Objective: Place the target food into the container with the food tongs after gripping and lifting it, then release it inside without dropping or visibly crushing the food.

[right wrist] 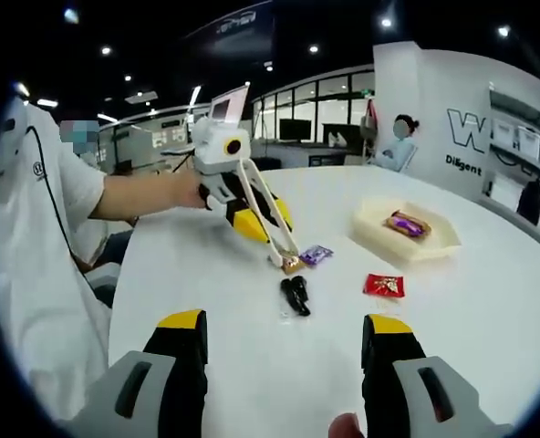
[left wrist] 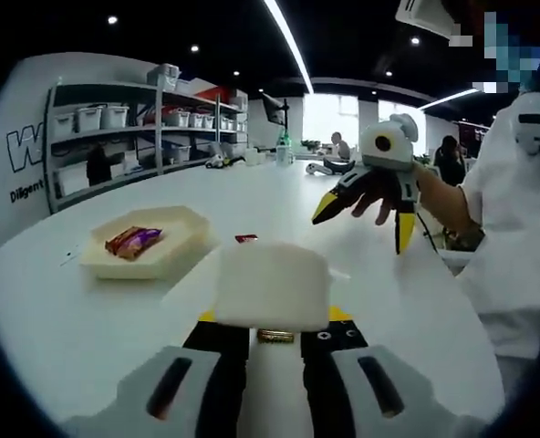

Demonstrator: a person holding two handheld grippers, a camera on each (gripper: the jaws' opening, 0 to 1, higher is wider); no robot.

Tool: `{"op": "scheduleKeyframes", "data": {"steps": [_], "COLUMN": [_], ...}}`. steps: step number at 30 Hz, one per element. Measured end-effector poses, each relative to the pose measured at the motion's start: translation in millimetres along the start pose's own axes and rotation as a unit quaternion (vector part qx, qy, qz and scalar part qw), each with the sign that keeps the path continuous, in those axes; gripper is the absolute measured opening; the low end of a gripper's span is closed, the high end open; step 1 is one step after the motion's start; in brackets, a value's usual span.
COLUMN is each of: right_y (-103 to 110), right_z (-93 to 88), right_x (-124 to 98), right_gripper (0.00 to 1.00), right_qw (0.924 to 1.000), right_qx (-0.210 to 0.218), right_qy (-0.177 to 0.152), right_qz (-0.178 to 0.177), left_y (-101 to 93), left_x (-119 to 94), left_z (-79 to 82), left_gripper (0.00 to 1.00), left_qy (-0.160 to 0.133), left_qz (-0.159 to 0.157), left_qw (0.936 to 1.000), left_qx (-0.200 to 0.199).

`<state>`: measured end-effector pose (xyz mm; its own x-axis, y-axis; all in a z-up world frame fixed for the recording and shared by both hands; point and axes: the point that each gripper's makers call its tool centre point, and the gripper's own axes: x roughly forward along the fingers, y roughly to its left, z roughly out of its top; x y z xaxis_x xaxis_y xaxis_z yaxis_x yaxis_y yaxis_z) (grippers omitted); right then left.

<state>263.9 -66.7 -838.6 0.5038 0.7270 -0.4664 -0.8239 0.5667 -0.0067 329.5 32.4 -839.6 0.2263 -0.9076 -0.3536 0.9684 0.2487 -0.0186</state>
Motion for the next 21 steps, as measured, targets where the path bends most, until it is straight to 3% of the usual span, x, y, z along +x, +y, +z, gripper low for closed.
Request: {"op": "scheduleKeyframes", "data": {"steps": [11,21], "right_y": [-1,0], "right_z": [-2.5,-1.9], "right_x": [-1,-1], "right_gripper": [0.66,0.66], "right_qw": [1.0,1.0], "right_qx": [0.002,0.002], "right_qy": [0.0,-0.002], "right_qz": [-0.001,0.0], "left_y": [-2.0,-1.6], "left_x": [-2,-9], "left_z": [2.0,19.8], "left_gripper": [0.18,0.17], "left_qy": [-0.006,-0.022], "left_qz": [-0.005,-0.005], "left_qw": [0.9999,0.9997], "left_qx": [-0.01,-0.007]}}
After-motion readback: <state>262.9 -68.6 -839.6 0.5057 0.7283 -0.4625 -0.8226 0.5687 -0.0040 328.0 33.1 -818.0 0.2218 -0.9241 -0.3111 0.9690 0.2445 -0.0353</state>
